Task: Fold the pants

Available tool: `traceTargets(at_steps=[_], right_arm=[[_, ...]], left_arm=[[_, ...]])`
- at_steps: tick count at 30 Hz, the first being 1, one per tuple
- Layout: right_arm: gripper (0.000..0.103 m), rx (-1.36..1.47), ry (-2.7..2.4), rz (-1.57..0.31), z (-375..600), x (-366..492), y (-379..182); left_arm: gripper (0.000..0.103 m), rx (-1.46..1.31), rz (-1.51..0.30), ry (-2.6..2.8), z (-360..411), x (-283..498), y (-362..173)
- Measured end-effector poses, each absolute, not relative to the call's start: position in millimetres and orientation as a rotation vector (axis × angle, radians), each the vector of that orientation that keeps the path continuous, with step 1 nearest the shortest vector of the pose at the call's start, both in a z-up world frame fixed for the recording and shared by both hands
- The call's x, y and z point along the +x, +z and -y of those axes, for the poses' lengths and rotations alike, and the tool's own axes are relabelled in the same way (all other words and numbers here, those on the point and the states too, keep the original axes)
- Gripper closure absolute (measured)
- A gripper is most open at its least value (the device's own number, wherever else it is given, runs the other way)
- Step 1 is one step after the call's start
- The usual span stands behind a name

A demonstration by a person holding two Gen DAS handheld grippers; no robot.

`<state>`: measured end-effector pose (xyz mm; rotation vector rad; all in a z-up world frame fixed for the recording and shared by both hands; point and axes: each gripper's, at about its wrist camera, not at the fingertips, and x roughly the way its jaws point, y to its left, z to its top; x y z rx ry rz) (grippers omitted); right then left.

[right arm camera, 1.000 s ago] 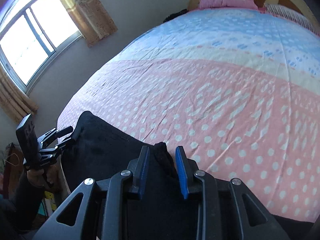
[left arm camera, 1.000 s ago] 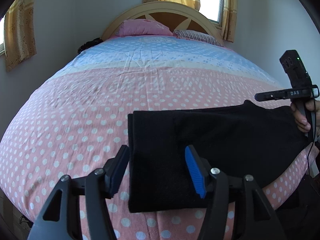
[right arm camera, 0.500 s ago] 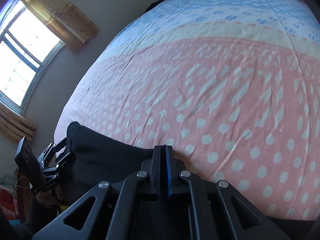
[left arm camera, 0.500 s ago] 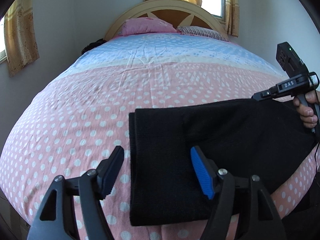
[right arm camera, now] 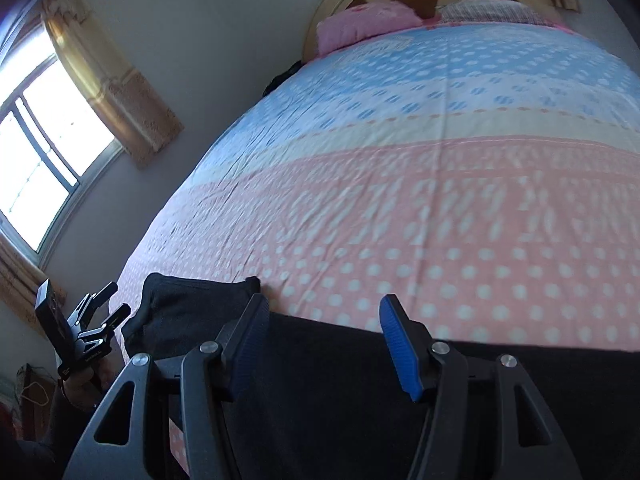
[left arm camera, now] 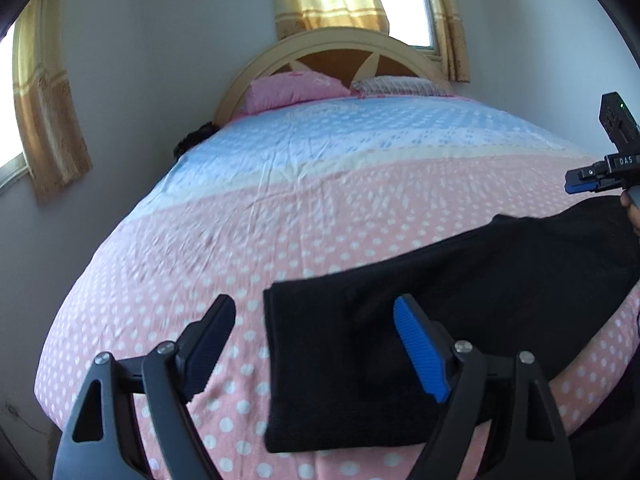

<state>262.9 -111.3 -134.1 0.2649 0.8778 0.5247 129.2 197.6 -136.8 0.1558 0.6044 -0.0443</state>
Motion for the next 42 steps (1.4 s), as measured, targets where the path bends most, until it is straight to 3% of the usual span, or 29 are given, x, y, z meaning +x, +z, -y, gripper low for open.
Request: traceTargets(at_steps=[4, 10, 20, 25, 31, 36, 42], right_arm=[[0.044, 0.303, 0.386, -0.813, 191.0, 222.4, -123.1], [0.044, 0.394, 0.109, -0.749, 306.4, 151.7, -114.3], [0.045, 0.596, -0.206, -0.670, 441.6, 70.4, -117.4], [0.053, 0.726, -0.316, -0.639, 492.0, 49.3, -118.1], [0.053, 0.762, -0.346, -0.661, 510.6, 45.5, -132.1], [0.056, 0.740, -0.323, -0.697, 500.3, 58.1, -146.0], [0.081, 0.818, -0.306, -0.692, 507.9, 63.1, -166.6]], left_arm=[[0.019, 0.183, -0.584, -0.211, -141.7, 130.2, -119.4], [0.040, 0.218, -0.657, -0.515, -26.1, 143.2, -125.2], [0.049, 0.457, -0.718, -0.769, 142.1, 122.3, -155.0], [0.061, 0.477, -0.747, -0.770, 154.7, 131.2, -163.6], [0.078, 0.469, -0.757, -0.774, 150.6, 137.2, -159.7], [0.078, 0.460, -0.769, -0.774, 153.7, 139.2, -162.2], [0.078, 0.473, -0.770, -0.764, 160.6, 140.3, -163.5]])
